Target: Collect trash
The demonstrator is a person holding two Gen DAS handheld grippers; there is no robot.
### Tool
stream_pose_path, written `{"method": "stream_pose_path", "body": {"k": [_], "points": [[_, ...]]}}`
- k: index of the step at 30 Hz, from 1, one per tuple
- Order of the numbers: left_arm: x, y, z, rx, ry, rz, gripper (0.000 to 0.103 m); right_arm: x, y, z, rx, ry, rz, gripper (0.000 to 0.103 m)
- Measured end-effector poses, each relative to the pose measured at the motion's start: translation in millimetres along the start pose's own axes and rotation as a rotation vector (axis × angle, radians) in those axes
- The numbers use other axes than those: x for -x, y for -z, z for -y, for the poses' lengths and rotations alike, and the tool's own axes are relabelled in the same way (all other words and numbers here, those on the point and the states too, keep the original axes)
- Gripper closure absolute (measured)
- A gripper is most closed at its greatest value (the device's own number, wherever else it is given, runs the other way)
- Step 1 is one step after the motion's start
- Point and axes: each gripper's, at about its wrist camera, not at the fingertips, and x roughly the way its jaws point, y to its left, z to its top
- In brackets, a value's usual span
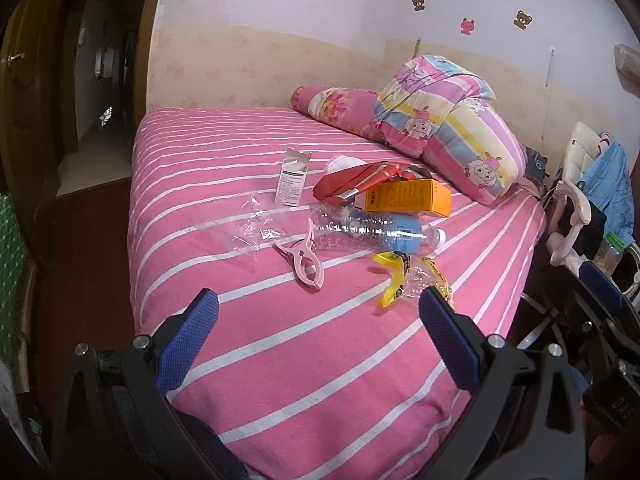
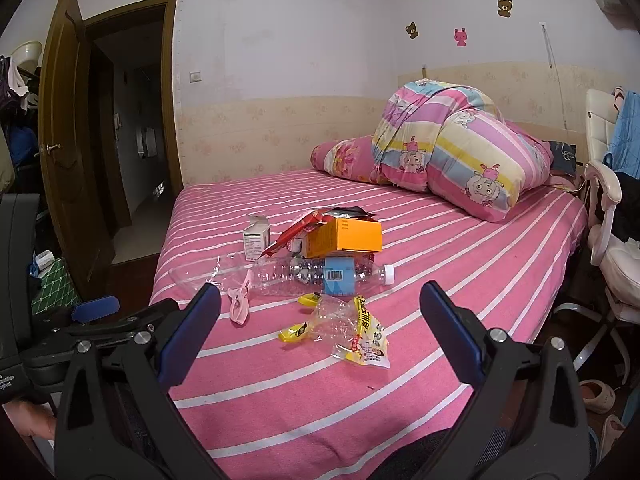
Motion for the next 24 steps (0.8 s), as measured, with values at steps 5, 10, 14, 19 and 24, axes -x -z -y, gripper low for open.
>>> {"method": "stream_pose_path", "body": {"k": [5,10,14,19,24], "points": [[-0.7,-0.6,-0.6,0.001,0.001,-0.005,0.006,-1.4,1.3,-0.9,0.000,-0.002,-0.002,0.005],[-1.2,-0.7,-1.5,0.003,0.002,-0.006,0.006,-1.9,0.7,-0.2,-0.004,-0.003,-0.003,0.005],[-1.9,-0.7,-2.5,0.004,0.001,-0.006,0.006,-1.8,0.8,-0.1,-0.004,-0.004,-0.004,0.005],[-2.1,-0.3,-3.1,0.005,-0.001,-0.005,0.006,-1.8,1.1,-0.1,-0.004,-0.003,-0.004,0.005],[-2.2,0.1,-3.9,0.008,0.000,-0.006,0.006,-2.5,1.9,-0.8,-0.004,-0.004,-0.004,0.005]]}}
